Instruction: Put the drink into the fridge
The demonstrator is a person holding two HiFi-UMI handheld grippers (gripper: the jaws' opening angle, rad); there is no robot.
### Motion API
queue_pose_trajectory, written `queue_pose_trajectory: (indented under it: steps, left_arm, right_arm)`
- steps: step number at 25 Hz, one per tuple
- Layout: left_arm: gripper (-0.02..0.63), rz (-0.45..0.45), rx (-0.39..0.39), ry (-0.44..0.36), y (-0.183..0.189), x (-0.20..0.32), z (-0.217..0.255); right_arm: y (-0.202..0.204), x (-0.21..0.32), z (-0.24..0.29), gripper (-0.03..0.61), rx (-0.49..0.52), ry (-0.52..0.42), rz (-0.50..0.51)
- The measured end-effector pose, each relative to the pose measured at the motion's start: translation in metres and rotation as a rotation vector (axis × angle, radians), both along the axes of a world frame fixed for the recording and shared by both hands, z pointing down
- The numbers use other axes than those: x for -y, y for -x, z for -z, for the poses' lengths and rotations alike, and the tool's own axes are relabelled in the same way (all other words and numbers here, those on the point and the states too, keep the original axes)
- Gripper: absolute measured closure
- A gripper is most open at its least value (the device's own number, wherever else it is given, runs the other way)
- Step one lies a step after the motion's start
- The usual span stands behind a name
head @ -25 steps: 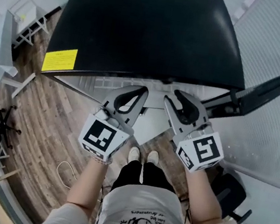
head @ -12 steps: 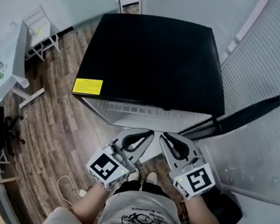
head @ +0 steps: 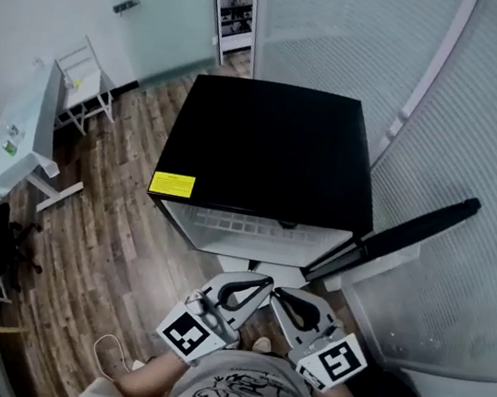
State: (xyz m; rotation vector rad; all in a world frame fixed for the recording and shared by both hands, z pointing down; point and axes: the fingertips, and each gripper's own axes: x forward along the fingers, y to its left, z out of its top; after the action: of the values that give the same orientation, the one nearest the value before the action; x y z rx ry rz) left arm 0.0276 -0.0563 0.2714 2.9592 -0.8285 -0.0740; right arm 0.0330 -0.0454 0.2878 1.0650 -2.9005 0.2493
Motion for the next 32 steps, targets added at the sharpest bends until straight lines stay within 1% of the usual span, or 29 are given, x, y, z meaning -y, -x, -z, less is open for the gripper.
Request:
queue_pose_trajectory:
  steps: [7, 11, 19, 21, 28, 32]
  left_arm:
    - [0.612, -0.005, -0.028, -0.021, -0.004, -0.014, 0.019]
    - [0.612, 0.015, -0.051, 0.014, 0.0, -0.026, 0.022]
    - [0.612, 0.072, -0.015, 0.012, 0.005, -0.032, 0.022]
    - [0.612, 0.072, -0.017, 0.016, 0.003, -0.033, 0.02]
    - [0.612, 0.063, -0.021, 0.014, -0.006, -0.044, 0.021]
    - [0.612, 0.073, -0.021, 0.017, -0.008, -0.048, 0.021]
  right_arm:
    - [-0.009, -0.019, 0.02, 0.528, -0.011, -0.039, 0.037]
    - [-0.01, -0.028, 0.026, 0.528, 0.005, -0.029, 0.055]
    - [-0.011, -0.032, 0.027, 0.538, -0.016, -0.046, 0.064]
    - [-0.011, -0.032, 0.028, 0.538, -0.011, -0.053, 0.065]
    - [-0.017, -0.038, 0.027, 0.538, 0.005, -0.035, 0.049]
    - [-0.021, -0.042, 0.027, 0.538, 0.003, -0.039, 0.042]
